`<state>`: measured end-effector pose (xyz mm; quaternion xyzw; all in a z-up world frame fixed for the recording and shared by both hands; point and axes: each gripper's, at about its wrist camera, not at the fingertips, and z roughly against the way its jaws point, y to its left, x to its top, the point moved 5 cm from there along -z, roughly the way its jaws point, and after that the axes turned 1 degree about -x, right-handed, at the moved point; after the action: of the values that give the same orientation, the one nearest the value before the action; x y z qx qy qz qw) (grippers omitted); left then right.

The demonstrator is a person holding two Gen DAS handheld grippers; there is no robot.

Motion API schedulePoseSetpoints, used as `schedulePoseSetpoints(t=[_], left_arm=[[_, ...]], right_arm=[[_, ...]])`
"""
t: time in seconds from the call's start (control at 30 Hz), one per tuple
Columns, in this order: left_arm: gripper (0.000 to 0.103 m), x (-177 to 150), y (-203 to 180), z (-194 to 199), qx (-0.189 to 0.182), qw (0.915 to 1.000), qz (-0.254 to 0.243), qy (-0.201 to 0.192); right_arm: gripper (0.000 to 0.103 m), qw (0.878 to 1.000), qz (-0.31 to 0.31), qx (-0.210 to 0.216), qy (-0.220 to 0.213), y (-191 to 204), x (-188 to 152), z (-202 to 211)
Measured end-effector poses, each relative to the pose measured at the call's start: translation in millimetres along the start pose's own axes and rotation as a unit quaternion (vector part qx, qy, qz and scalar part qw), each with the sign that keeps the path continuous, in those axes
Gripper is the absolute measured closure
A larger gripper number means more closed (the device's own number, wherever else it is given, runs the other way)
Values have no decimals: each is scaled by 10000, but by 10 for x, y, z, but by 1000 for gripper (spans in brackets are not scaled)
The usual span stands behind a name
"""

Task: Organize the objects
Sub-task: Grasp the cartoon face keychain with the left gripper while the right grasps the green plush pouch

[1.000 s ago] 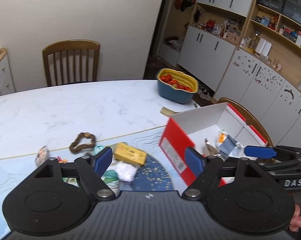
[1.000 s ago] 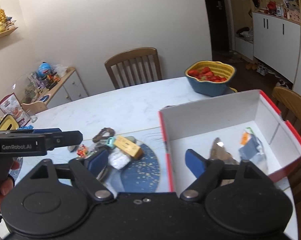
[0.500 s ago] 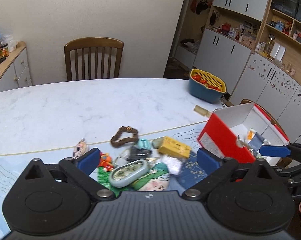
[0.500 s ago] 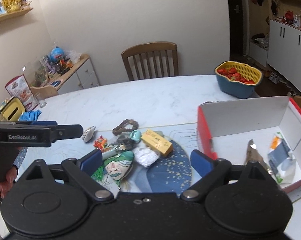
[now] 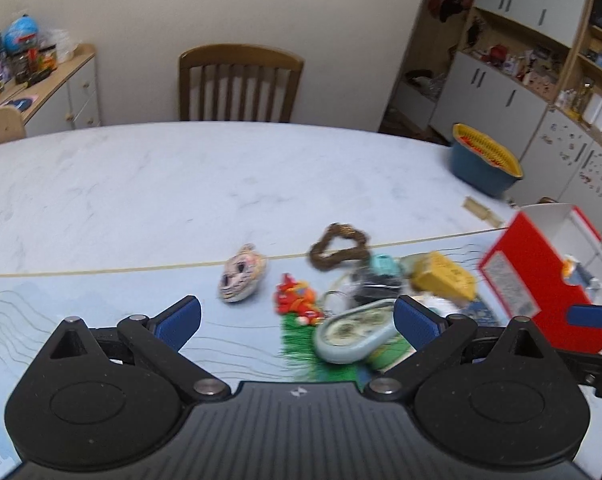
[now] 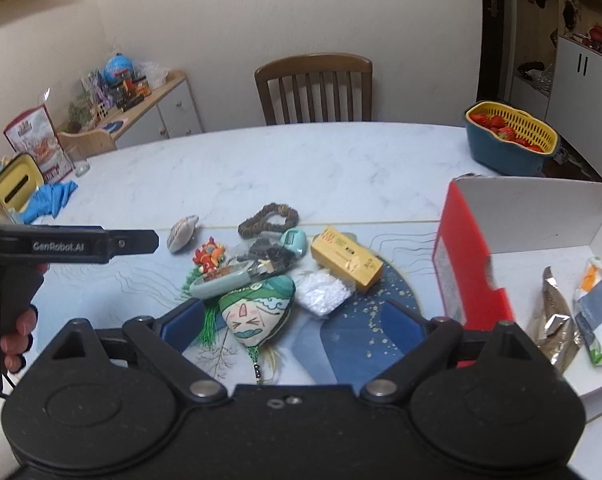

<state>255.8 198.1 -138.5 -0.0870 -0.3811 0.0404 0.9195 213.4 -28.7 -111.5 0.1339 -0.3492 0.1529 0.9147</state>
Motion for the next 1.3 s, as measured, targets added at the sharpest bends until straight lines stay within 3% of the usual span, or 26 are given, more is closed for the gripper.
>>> schedulePoseSetpoints(t=[0.17, 0.47, 0.73, 1.07, 1.13, 1.3], left_arm=[[0, -37, 246, -186, 215, 9997, 65, -135], [0, -38, 441, -536, 386, 9992, -19, 33], [0, 21, 425, -824, 356, 9989, -281, 139], [2, 95, 502, -1007, 209, 9997, -79, 110], [6, 112, 508, -1020, 204, 9997, -67, 81], [27, 124, 478, -1051, 102, 9998, -137, 104]], right_arm=[[9, 9999, 78, -4, 114, 87, -35, -193], [9, 9989, 305, -113, 350, 243, -87, -568], [11, 9964, 628, -200, 534, 405, -97, -898], [13, 9951, 766, -310, 547, 478, -84, -1024], [16, 9948, 780, -367, 538, 484, -79, -1037], [21, 9935, 893, -453, 542, 521, -87, -1071]])
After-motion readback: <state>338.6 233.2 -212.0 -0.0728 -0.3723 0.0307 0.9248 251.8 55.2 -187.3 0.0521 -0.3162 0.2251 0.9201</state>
